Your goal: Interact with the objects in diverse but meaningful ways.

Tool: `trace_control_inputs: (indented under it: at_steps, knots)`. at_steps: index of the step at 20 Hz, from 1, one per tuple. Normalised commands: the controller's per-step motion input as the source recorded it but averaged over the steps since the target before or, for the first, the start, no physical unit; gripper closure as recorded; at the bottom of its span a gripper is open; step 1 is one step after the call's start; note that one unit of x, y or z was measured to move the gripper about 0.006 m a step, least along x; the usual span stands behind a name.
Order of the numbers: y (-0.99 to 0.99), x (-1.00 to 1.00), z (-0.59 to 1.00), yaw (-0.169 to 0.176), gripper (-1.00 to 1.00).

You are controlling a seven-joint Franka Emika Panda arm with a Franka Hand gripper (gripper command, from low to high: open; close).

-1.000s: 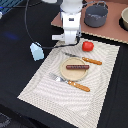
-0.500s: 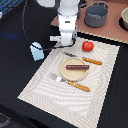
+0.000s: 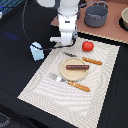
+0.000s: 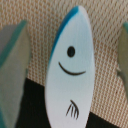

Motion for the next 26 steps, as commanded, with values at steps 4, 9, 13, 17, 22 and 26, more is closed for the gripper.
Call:
trace_control_inputs:
  at_steps: [4,9,13,17,22,26]
  knots:
    - [0.26,0.14,0.65,-0.018,-1.00]
    - [0.17,0.64,0.61,-0.070,-1.00]
    - [0.07,0.62,0.46,-0.085,-1.00]
    - [0.00,0.66,0.39,-0.061,-1.00]
    - [0.00,0.75,0.39,-0.045,-1.00]
    - [0.00,0.60,0.43,-0.032,-1.00]
